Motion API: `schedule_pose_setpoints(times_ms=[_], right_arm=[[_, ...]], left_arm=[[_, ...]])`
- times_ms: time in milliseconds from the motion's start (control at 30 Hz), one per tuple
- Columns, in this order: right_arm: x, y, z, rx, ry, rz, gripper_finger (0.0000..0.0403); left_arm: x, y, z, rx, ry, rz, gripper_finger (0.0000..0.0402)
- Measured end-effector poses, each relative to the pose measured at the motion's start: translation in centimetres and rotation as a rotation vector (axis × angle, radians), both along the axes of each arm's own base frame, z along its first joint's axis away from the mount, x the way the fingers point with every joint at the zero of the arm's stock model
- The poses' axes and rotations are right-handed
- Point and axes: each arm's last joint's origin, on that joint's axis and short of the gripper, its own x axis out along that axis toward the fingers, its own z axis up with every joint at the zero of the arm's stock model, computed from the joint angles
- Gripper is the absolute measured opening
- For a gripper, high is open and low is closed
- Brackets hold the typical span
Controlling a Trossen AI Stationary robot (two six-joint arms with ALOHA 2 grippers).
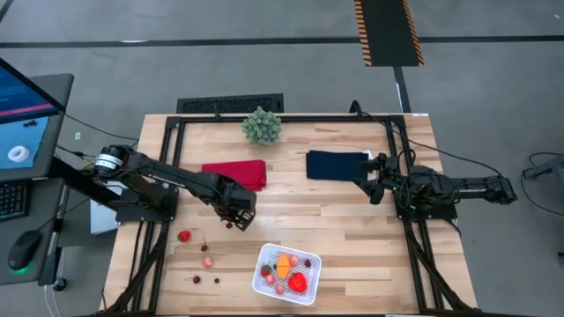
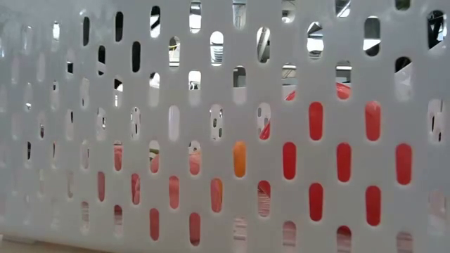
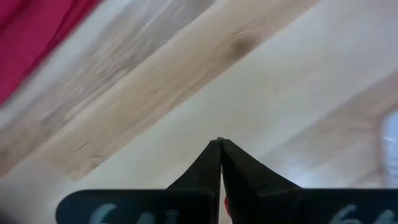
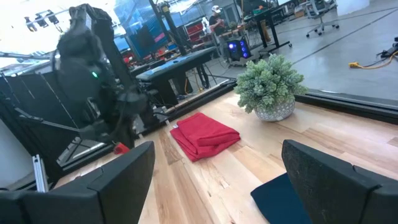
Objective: Pick and placing Produce into tupperware
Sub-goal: Put the top cherry into the white bin
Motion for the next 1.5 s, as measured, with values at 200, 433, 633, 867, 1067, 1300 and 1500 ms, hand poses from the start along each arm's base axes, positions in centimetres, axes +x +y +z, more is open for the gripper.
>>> schedule_pose_setpoints(times_ms=[200,433,633,867,1067,1300,1500], right_arm=[[0.0,0.0,0.0,0.0,0.0,0.0,0.0374],[0.0,0.0,0.0,0.0,0.0,0.0,0.0374],[0.0,0.0,0.0,0.0,0.0,0.0,0.0374],[0.0,0.0,0.0,0.0,0.0,0.0,0.0374],[0.0,0.0,-0.1,0.0,0.005,0.001,0.0374],[0.1,0.0,-0.1,0.0,0.014,0.003,0.0374],[0.1,0.0,-0.1,0.0,0.014,0.004,0.0374]], left_arm=[[1.0,-2.0,3.8,0.05,-0.08,-0.134,0.0],[1.3,-5.0,6.2,0.04,-0.169,-0.279,0.0],[0.8,-7.3,7.3,0.008,-0.197,-0.344,0.0],[0.6,-9.7,8.9,-0.041,-0.221,-0.46,0.0],[2.1,-11.8,10.7,0.031,-0.206,-0.627,0.0],[5.9,-15.1,11.4,0.133,-0.166,-0.829,0.0],[9.2,-16.8,10.6,0.142,-0.186,-0.872,0.0]])
